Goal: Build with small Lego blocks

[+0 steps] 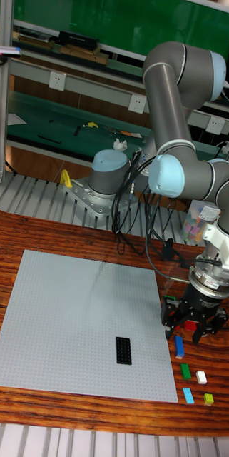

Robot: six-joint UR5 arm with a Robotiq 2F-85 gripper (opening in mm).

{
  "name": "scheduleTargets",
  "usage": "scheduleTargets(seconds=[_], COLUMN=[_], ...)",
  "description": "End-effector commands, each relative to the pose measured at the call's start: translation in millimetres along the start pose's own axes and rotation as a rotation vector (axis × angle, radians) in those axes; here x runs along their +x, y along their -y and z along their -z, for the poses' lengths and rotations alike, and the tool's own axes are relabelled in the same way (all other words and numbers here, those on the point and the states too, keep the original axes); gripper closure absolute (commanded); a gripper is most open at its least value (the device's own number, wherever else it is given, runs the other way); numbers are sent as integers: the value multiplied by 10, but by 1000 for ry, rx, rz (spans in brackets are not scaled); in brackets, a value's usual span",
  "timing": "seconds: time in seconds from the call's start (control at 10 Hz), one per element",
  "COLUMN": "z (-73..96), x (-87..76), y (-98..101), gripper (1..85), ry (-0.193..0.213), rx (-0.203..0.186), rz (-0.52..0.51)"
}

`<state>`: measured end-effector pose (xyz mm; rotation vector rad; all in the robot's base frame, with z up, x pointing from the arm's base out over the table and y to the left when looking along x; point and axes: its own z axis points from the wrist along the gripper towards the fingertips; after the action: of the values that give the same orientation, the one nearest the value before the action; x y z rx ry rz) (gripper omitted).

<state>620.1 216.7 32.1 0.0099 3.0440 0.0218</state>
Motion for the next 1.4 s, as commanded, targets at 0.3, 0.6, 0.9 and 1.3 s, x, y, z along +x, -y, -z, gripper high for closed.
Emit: scheduleTargets(seconds=[0.3,0.6,0.9,1.3], z=[-68,-130,-126,-131], x=[-42,52,96,148], y=[-123,-91,-69,2], gripper=[277,280,273,290], ry=[19,33,28,6], rx=[-37,-57,-64,-37], rz=[60,90,89,21])
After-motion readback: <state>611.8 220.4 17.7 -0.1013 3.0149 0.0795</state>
